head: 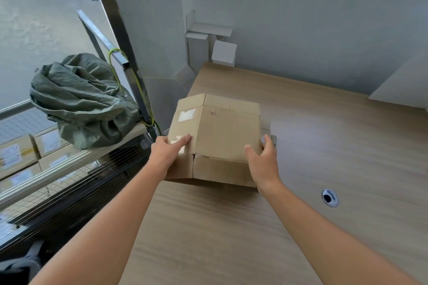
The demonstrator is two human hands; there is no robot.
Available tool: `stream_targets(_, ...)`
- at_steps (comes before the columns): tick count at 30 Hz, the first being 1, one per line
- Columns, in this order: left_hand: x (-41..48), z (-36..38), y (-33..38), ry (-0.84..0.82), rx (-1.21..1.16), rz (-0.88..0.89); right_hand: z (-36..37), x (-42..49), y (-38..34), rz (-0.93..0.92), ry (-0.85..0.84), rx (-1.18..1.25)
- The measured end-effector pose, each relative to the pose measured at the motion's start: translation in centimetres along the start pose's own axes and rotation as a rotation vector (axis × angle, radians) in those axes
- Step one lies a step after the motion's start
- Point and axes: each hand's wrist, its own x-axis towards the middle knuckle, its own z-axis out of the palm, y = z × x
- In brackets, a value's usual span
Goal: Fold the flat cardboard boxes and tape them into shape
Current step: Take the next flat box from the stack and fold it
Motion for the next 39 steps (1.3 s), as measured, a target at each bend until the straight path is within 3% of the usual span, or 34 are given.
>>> stream_targets(6, -10.1, -0.9, -1.7, -0.080, -0.262, 0.200, -6.4, -7.8, 0.0, -0.040, -0.029, 0.170)
stream_targets(10, -18.8, 0.2, -3.9, -0.270, -0.381, 0.252, -12.3, -15.4, 1.4, 0.009, -0.072, 0.414)
stream_targets(13, -25.3, 2.3, -6.9, -0.333, -0.397, 0.267, -16.8, -21.5, 3.7, 0.022, -0.073, 0.434)
stream_targets(16, -31.6, 5.0, -10.1, -0.436, -0.376, 0.233, -20.8, -26.9, 6.8, 0.036, -0.108, 0.468)
stream_targets(20, -38.4, 8.0, -13.5, -0.534, -0.394, 0.033, -24.8, -32.9, 10.7, 0.037, -0.173, 0.449)
stream_targets(24, -42.3, 9.4, -15.1, -0.601, -0.363, 0.074, -27.1, -37.2, 13.6, -0.016, -0.120, 0.442)
stream_targets(31, -45.5, 9.5, -14.6, -0.657, -0.434, 0.121, -30.6, -40.7, 15.9, -0.217, -0.134, 0.166)
stream_targets(36, -46.9, 10.3, -14.5, -0.740, -0.353, 0.094, -31.9, -41.6, 17.0, -0.258, -0.138, 0.217)
stream_targets(39, -47.2, 10.3, -13.4, -0.708, -0.360, 0.116, -32.4, -41.2, 16.7, -0.250, -0.068, 0.243)
